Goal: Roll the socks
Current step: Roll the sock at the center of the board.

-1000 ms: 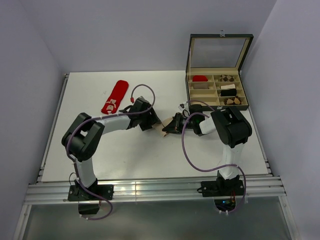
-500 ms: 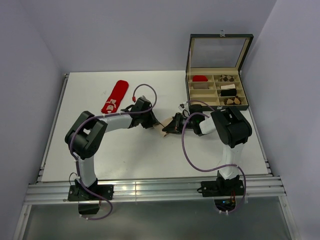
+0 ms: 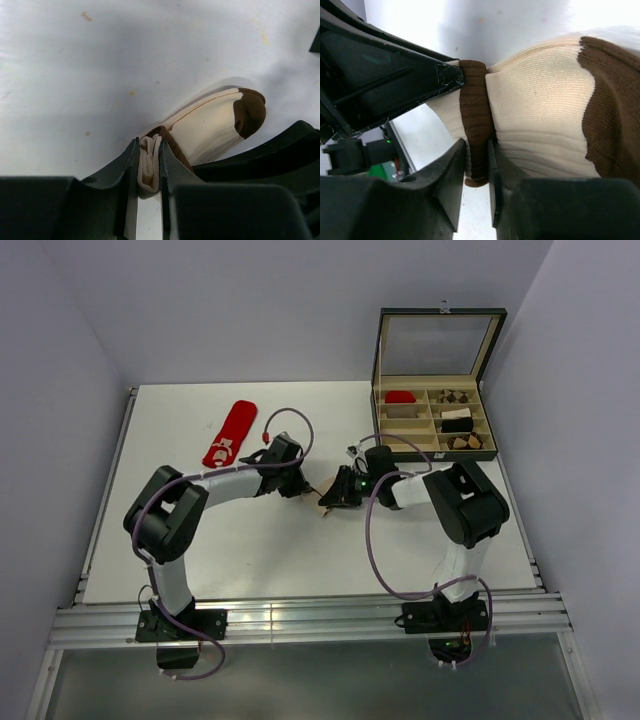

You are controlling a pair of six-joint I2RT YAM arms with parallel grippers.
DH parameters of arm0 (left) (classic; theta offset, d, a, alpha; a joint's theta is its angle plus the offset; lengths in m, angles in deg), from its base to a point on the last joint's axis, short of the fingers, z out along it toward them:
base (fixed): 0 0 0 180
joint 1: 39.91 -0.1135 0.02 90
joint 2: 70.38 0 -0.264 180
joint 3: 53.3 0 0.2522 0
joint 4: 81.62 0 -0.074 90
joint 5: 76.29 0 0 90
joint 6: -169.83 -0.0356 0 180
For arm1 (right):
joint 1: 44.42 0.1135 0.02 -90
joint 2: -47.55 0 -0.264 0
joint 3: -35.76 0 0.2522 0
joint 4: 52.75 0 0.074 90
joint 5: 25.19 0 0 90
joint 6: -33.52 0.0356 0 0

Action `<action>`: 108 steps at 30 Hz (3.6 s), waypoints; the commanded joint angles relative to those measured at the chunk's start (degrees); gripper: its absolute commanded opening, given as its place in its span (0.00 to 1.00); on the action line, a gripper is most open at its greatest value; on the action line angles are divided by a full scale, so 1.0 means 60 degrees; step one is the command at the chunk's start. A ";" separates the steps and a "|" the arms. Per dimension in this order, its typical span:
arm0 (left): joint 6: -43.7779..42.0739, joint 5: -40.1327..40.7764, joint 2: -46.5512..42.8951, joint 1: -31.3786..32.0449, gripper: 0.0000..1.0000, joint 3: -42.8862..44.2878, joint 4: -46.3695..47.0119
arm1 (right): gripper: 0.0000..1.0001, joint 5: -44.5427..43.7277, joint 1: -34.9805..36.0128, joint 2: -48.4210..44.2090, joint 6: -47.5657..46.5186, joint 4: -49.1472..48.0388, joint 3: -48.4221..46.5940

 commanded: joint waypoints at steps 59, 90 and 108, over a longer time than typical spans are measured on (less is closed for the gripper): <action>-0.1594 0.0270 0.0426 0.0375 0.00 0.0468 -0.1804 | 0.55 -0.6553 0.3057 -0.3340 -0.4673 0.1692 0.0199; -0.0232 0.0738 -0.1169 0.0316 0.74 0.0015 -0.0794 | 0.00 -0.3335 0.1568 -0.1217 -0.3005 0.2967 0.0007; 0.0062 -0.0140 -0.1319 0.0316 0.71 -0.0792 0.0920 | 0.00 0.0961 -0.0779 0.1098 -0.0690 0.1720 -0.0080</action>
